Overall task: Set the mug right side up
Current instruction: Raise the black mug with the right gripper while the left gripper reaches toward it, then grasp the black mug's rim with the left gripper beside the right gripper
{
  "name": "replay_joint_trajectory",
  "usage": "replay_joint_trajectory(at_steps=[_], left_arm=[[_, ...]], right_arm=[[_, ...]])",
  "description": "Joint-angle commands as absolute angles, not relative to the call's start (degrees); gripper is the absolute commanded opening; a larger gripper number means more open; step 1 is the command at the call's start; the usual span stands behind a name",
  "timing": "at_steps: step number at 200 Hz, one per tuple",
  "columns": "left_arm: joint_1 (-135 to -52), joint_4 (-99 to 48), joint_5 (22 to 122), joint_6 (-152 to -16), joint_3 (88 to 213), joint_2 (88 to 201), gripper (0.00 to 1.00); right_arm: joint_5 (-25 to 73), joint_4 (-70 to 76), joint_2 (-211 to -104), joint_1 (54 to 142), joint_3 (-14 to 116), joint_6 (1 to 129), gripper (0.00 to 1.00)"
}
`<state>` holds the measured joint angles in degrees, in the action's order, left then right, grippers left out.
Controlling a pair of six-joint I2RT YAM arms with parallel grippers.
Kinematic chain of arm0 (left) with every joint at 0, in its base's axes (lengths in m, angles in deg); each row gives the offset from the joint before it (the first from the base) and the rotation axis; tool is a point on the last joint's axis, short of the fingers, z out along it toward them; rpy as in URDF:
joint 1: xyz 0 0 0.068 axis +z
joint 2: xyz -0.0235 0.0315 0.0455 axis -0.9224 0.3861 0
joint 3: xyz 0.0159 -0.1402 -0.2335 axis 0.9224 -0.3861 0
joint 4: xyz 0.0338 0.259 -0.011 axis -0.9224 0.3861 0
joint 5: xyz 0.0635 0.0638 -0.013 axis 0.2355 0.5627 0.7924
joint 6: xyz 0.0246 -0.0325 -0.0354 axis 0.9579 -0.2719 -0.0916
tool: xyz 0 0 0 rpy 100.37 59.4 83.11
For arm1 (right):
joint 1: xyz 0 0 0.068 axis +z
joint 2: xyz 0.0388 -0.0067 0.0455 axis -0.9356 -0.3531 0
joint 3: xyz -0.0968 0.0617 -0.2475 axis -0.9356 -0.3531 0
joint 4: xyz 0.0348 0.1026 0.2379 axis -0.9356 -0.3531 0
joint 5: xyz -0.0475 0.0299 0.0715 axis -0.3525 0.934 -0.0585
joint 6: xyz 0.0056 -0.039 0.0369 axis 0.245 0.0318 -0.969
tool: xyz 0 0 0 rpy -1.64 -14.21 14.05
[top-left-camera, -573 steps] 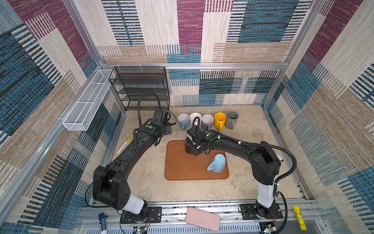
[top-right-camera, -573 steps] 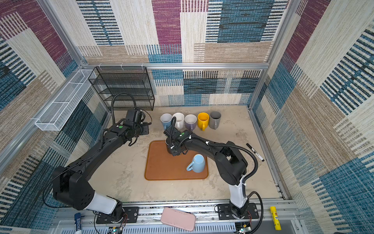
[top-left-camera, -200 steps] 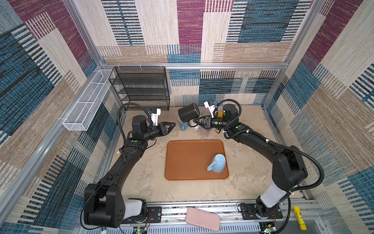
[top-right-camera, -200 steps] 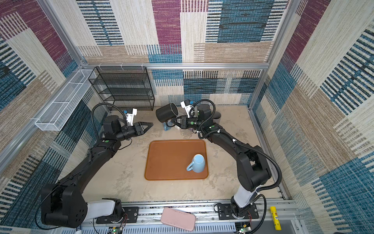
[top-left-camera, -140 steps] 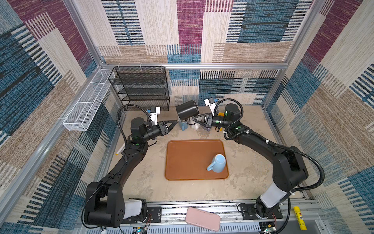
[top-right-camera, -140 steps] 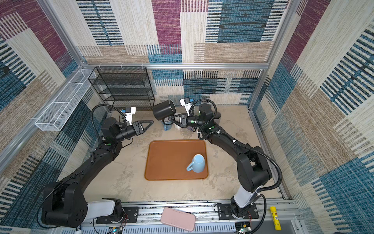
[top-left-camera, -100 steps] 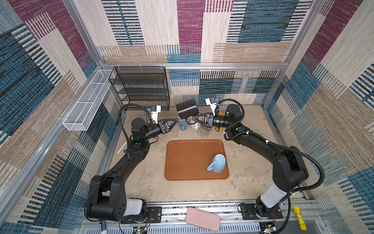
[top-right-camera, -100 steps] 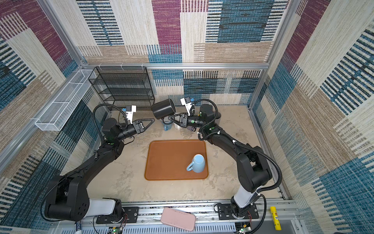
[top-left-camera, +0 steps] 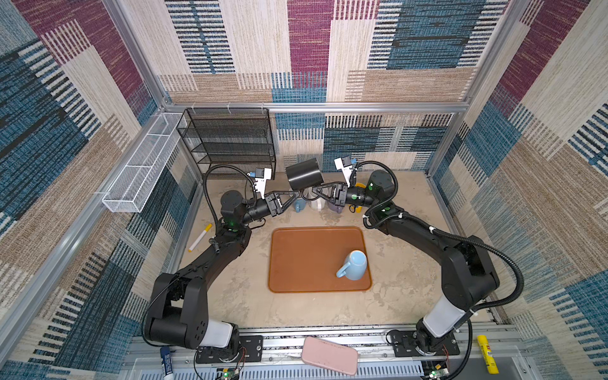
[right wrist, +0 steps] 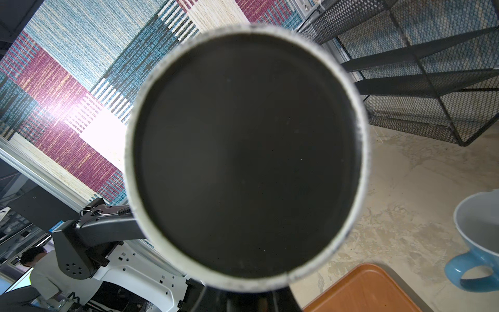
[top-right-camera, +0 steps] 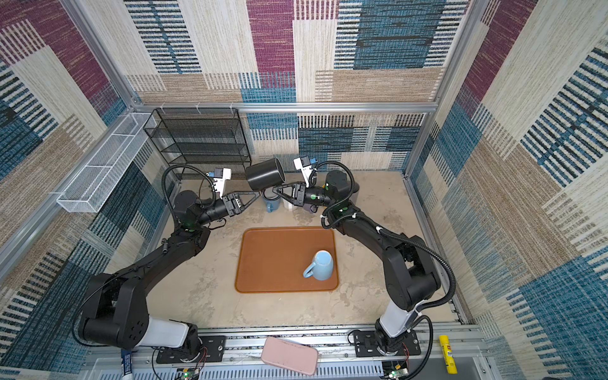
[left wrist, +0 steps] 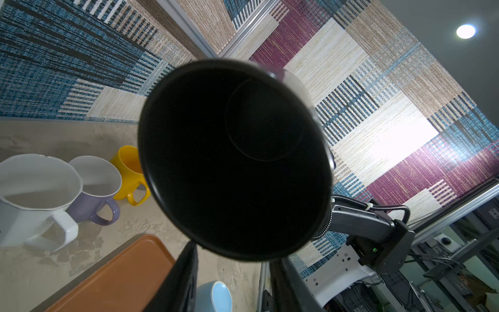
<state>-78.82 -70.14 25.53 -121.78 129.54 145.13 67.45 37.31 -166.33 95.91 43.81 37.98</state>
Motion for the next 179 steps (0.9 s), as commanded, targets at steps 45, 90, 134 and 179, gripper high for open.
replay_joint_trajectory(at_steps=[45, 90, 134, 179], left_arm=[[-79.3, -85.9, 24.7, -132.3, 132.0, 150.0, 0.38], [-79.3, -90.7, 25.5, -135.7, 133.0, 152.3, 0.27], [-79.2, -91.2, 25.4, -136.2, 133.8, 152.7, 0.23], [-79.2, -92.0, 24.8, -137.1, 134.1, 152.8, 0.15]], right_arm=[[69.2, 49.6, -167.8, 98.0, 43.7, 35.1, 0.00], [69.1, 50.9, -168.2, 99.3, 43.3, 34.9, 0.00], [69.8, 51.8, -169.2, 99.9, 43.4, 34.1, 0.00], [69.9, 51.5, -169.7, 99.9, 43.9, 34.0, 0.00]])
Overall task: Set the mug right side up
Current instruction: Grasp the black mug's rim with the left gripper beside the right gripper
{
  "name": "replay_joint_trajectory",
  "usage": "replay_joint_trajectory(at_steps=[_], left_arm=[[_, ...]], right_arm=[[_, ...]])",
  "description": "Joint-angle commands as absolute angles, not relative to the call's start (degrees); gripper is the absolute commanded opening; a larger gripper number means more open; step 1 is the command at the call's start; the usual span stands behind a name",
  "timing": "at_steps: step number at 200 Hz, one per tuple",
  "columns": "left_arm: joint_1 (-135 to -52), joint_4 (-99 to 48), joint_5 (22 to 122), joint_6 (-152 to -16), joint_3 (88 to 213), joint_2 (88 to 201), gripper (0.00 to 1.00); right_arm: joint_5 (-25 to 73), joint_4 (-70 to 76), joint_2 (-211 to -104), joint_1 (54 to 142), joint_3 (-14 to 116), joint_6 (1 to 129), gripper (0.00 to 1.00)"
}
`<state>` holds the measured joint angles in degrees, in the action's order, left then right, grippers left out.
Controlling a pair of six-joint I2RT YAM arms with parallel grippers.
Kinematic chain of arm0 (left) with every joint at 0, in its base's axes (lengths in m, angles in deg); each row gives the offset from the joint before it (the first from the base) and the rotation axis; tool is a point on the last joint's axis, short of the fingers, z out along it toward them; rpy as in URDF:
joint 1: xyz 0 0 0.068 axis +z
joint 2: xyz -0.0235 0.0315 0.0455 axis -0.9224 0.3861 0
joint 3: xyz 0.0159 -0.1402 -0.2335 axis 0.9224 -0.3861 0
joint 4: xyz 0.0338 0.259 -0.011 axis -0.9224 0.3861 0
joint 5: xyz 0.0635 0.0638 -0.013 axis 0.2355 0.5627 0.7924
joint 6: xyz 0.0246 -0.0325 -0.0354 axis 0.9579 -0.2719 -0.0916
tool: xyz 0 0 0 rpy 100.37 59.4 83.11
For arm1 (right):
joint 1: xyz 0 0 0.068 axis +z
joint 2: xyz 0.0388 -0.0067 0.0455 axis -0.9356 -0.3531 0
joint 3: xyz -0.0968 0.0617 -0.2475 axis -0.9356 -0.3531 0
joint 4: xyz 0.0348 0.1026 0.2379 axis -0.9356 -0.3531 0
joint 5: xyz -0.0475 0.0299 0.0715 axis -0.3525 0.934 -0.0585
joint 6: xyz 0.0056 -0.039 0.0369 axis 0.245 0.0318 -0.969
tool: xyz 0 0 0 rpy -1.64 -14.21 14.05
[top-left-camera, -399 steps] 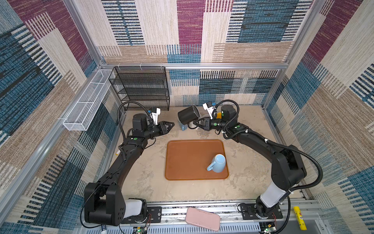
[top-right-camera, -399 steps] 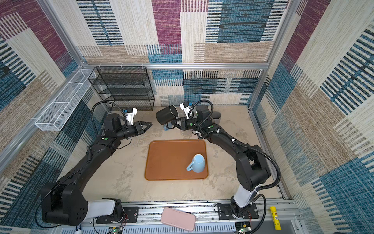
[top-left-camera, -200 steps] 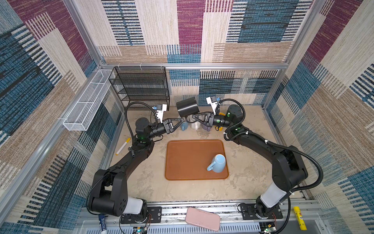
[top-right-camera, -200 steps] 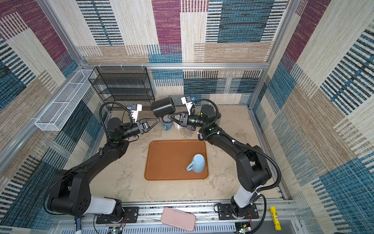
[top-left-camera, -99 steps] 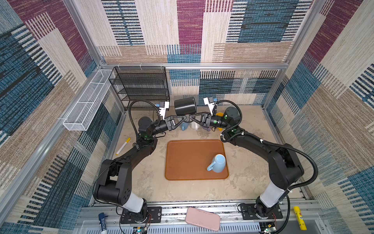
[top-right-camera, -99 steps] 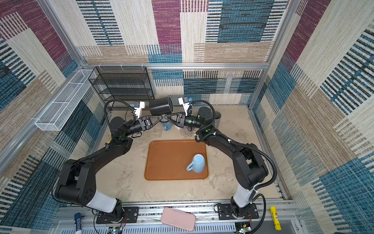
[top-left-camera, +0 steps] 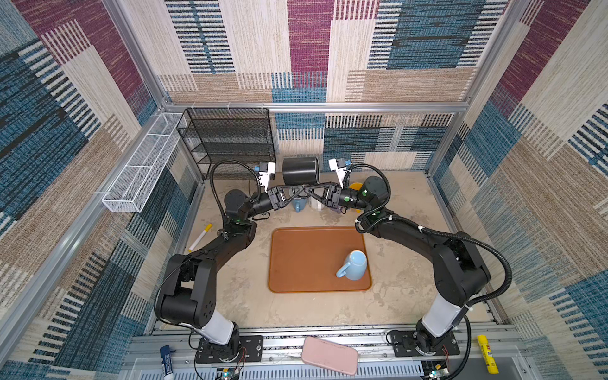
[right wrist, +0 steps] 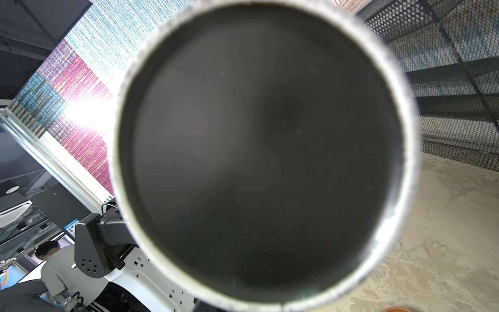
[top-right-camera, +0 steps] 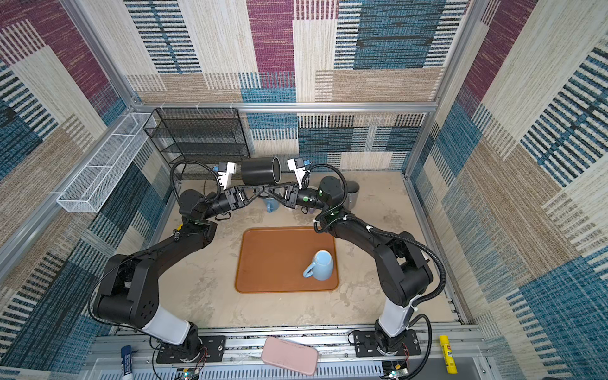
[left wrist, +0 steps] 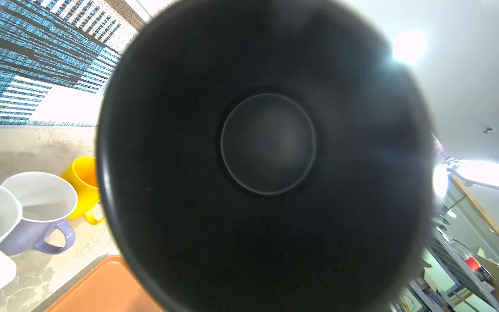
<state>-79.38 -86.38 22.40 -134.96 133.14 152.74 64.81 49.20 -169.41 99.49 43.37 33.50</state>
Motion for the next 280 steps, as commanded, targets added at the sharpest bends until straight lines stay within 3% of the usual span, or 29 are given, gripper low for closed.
replay_joint_trajectory(at_steps=[1, 50, 75, 172, 280], left_arm=[[-79.2, -92.0, 24.8, -137.1, 134.1, 152.8, 0.15], [-79.2, -93.7, 24.4, -138.9, 134.7, 152.9, 0.00], [-79.2, -93.6, 24.4, -139.2, 134.8, 152.8, 0.00], [-79.2, -92.5, 23.5, -140.9, 136.9, 153.3, 0.00], [-79.2, -90.7, 23.4, -139.0, 136.4, 152.6, 0.00]], right_arm=[[69.9, 51.5, -169.7, 99.9, 43.9, 33.9, 0.00], [69.9, 49.9, -170.2, 99.9, 44.4, 34.6, 0.00], [69.8, 47.8, -170.1, 99.9, 45.0, 35.7, 0.00], [69.0, 43.3, -169.6, 100.0, 46.3, 38.5, 0.20], [69.1, 41.3, -169.3, 99.8, 46.4, 39.9, 0.30]])
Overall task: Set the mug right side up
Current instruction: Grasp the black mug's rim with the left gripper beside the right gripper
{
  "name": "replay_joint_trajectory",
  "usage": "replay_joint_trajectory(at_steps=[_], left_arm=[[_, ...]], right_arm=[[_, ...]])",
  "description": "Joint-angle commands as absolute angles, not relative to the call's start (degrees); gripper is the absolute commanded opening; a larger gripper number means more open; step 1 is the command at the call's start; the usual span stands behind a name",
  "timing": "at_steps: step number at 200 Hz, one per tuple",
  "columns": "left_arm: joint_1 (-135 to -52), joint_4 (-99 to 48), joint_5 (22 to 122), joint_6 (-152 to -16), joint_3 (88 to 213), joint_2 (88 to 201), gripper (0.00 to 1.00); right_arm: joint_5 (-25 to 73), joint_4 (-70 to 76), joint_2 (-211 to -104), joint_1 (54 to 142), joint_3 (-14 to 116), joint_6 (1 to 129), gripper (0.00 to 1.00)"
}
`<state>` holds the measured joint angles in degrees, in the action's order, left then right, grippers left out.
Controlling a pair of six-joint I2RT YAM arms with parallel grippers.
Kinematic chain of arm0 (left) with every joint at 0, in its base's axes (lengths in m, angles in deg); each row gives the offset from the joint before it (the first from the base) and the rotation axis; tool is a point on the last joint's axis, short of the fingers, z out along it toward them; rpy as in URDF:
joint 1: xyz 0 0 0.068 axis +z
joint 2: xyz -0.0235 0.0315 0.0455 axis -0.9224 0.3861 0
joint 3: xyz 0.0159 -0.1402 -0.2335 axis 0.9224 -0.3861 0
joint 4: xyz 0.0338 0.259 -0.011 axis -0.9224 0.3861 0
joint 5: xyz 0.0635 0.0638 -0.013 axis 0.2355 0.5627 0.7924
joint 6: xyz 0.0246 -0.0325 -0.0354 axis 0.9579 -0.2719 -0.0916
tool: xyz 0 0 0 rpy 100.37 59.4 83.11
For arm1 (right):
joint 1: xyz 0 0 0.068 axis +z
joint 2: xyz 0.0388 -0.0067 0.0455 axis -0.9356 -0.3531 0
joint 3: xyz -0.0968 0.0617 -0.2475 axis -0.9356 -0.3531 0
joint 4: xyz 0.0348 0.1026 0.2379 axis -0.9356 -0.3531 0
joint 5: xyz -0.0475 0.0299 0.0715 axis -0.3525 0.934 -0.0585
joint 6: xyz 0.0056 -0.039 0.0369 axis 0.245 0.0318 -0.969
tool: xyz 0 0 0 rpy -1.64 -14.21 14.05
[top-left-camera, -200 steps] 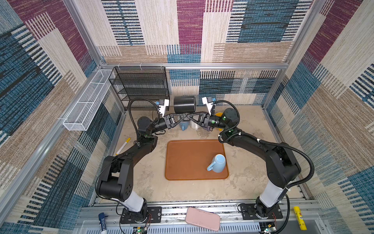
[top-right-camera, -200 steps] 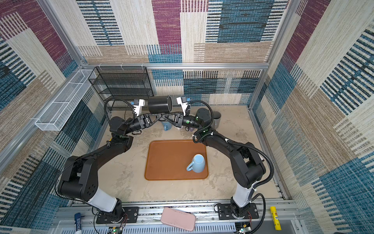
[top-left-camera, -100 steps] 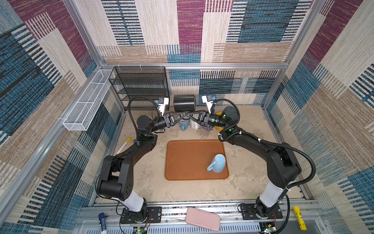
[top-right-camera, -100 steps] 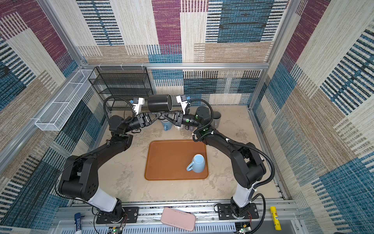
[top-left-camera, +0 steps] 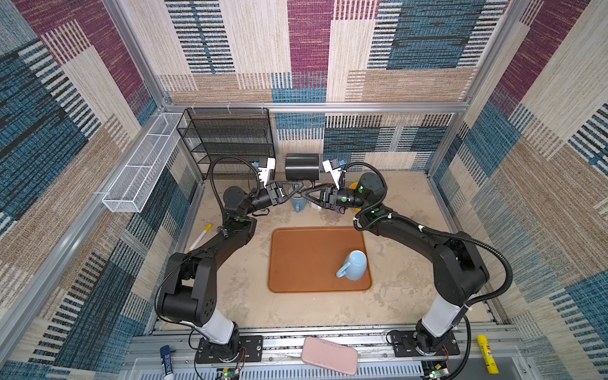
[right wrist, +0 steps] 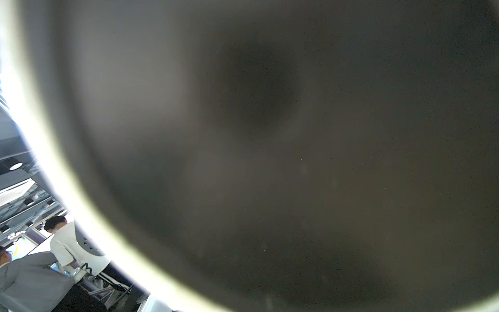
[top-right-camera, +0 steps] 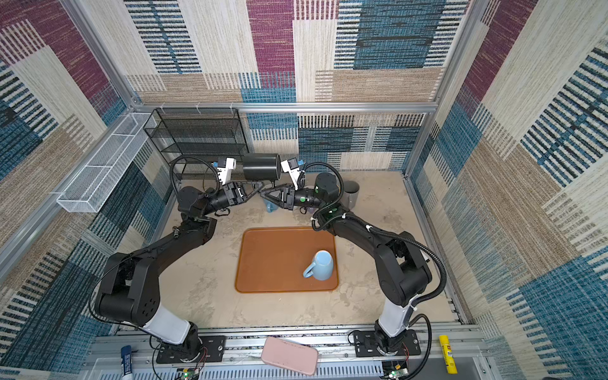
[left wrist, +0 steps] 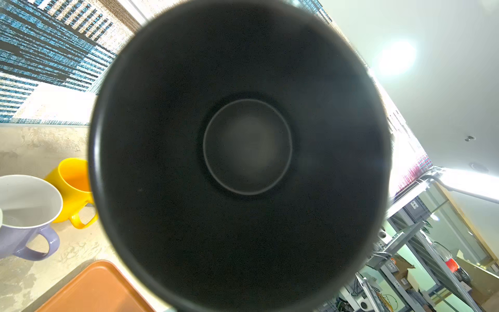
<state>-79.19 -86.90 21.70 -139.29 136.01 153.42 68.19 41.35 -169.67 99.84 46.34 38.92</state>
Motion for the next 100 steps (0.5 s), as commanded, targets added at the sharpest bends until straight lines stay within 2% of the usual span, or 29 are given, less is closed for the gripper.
replay_joint_trajectory(at_steps=[1, 58, 100], left_arm=[[-79.2, -90.7, 23.4, -139.0, 136.3, 152.6, 0.00], [-79.2, -81.9, 24.3, -133.4, 136.4, 150.6, 0.00], [-79.2, -66.2, 26.3, -123.3, 136.8, 146.4, 0.00]], right_arm=[[69.1, 41.3, -169.2, 99.8, 46.4, 39.9, 0.30], [67.3, 34.5, -167.4, 99.7, 46.2, 44.8, 0.31], [62.2, 24.4, -165.1, 99.5, 47.5, 52.2, 0.32]])
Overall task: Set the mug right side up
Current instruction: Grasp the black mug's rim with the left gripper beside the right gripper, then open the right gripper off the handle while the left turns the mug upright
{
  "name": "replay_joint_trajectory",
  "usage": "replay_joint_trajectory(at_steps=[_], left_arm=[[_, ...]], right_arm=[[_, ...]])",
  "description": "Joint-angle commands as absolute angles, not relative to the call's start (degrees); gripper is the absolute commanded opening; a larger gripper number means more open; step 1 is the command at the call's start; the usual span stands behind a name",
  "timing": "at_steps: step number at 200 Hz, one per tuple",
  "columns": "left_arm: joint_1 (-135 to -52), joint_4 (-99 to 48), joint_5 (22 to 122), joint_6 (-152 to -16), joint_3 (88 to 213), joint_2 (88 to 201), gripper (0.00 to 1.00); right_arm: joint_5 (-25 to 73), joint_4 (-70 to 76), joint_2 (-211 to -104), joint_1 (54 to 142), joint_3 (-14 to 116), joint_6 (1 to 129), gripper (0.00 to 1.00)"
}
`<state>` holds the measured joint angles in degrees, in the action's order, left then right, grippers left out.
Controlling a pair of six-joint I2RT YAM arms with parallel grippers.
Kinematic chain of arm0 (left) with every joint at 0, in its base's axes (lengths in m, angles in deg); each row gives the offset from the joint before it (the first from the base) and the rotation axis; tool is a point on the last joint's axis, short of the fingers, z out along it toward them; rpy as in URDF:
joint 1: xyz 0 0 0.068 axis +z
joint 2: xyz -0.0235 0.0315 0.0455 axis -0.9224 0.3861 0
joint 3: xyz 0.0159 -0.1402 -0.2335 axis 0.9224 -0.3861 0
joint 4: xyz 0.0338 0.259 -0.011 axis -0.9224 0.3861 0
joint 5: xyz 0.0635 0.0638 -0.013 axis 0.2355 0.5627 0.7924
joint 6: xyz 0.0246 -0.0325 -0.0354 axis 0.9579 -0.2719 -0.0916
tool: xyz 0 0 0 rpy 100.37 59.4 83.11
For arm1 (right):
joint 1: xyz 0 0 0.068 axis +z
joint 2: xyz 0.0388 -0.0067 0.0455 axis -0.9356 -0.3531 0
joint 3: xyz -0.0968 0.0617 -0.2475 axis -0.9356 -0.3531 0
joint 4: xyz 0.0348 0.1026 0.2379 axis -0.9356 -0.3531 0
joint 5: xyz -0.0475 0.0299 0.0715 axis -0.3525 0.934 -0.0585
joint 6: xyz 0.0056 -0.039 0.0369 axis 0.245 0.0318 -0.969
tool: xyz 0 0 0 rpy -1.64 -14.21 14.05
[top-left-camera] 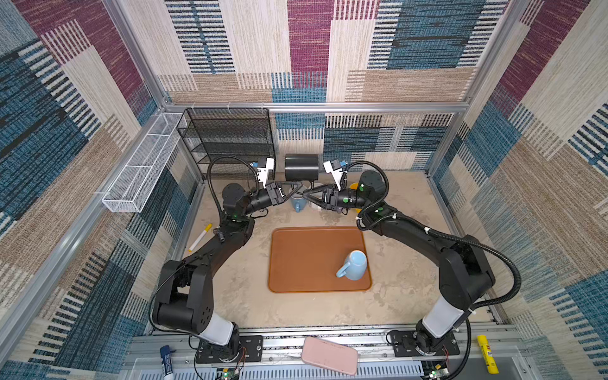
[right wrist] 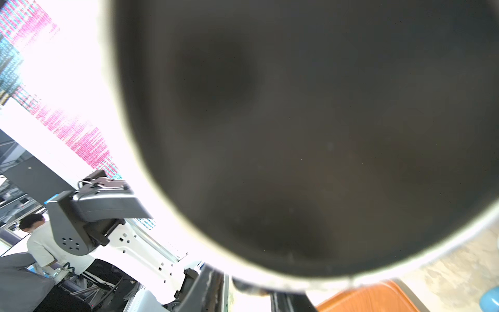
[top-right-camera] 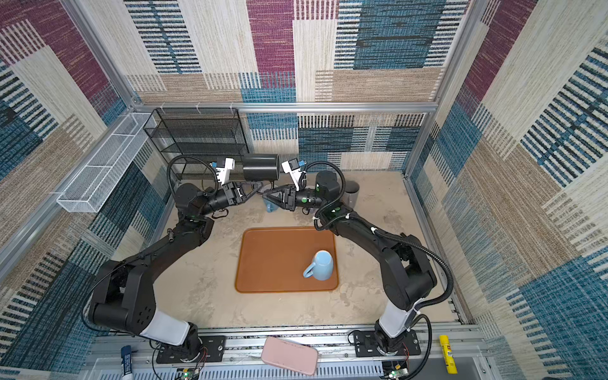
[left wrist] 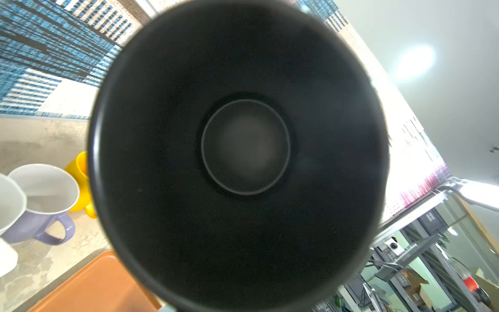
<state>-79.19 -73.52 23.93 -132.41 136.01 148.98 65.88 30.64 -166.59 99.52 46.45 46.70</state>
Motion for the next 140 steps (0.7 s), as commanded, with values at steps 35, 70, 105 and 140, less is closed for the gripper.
replay_joint_trajectory(at_steps=[35, 70, 105, 140], left_arm=[[-79.3, -47.6, 30.3, -112.1, 138.8, 141.9, 0.00], [-79.6, -29.3, 36.2, -102.8, 142.8, 139.2, 0.00], [-81.1, -11.4, 47.0, -93.7, 148.6, 138.2, 0.00], [-83.0, 1.8, 60.2, -88.9, 154.2, 139.7, 0.00]], right_arm=[[57.3, 16.7, -163.9, 99.5, 49.1, 57.3, 0.32], [53.1, 14.4, -162.3, 99.4, 48.5, 59.3, 0.32], [48.8, 13.5, -160.2, 99.4, 47.6, 60.7, 0.33], [42.1, 8.8, -159.0, 99.3, 49.0, 62.4, 0.34]])
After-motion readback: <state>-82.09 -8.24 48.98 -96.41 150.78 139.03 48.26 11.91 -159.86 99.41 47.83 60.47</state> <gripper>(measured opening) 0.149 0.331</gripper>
